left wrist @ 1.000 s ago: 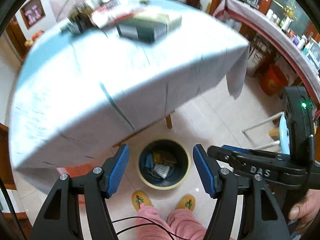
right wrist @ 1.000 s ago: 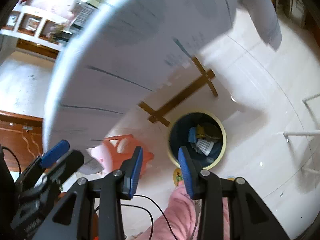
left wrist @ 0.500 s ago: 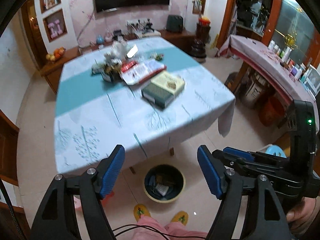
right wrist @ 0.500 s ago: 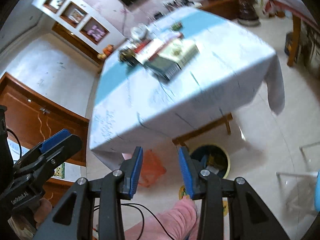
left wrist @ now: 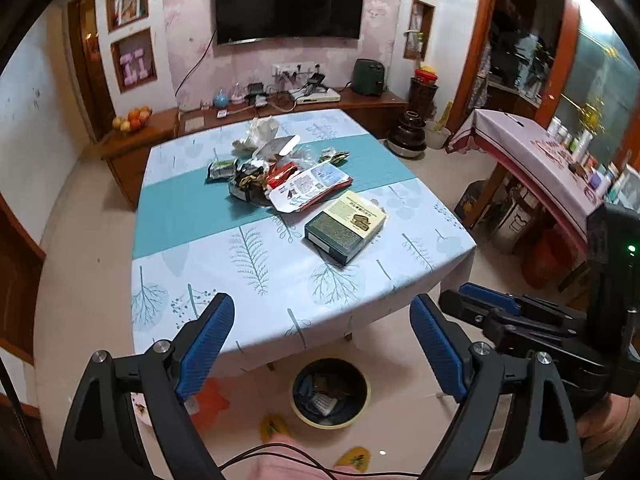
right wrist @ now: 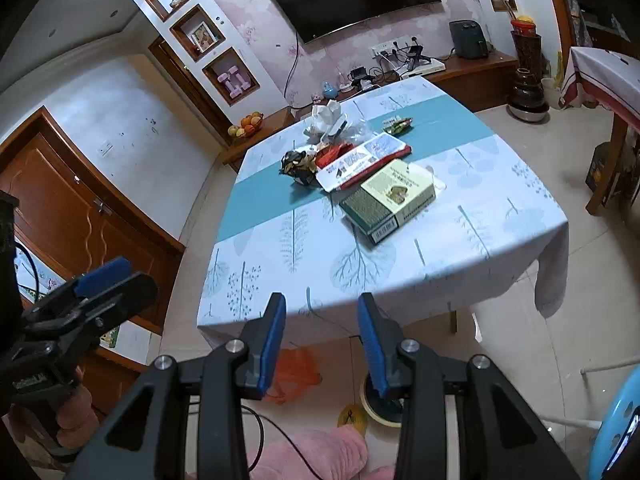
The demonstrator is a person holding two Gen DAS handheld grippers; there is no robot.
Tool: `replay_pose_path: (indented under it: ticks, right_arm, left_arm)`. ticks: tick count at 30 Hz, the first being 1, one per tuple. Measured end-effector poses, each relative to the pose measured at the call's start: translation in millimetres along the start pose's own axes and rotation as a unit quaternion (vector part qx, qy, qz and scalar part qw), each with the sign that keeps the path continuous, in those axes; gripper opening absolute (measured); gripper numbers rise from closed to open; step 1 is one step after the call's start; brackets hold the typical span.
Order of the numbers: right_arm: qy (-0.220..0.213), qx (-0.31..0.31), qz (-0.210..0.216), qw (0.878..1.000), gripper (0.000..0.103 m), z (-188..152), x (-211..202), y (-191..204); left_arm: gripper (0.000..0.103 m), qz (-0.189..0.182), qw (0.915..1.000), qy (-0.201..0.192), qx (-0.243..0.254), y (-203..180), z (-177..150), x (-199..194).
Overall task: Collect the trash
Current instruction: 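Raise both tools back over the table, then grasp the black wrapper with the left tool while the right tool reaches the red-white box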
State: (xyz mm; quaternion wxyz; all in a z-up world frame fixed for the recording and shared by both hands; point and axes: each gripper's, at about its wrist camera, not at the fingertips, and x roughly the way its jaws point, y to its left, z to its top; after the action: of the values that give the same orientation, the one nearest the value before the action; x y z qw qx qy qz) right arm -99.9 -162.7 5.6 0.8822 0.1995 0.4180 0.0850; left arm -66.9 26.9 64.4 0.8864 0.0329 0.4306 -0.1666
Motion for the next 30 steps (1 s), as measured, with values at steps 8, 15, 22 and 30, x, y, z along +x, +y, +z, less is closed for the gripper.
replay_pose_path:
  ticks: [8,15,22,30]
  right_arm:
    - [0.0,0.002,-0.015,1.0,0.037,35,23,-1]
    - [-0.002,0.034,-0.039,0.999,0.037,90,66,-2]
    - [0.003,0.086,-0.066,0.994,0.037,148,130,-11]
    - [0.004,0.132,-0.095,0.987,0.037,192,196,-32]
  left_arm:
    - [0.088,0.005,0.9996,0.022,-0.015,31,44,52]
    - [0.088,0.01,0.9989,0.043,-0.011,74,115,123]
    - [0.088,-0.001,0.9964,0.084,-0.008,114,174,221]
    - [0.088,0.002,0.9897,0.143,-0.005,133,182,320]
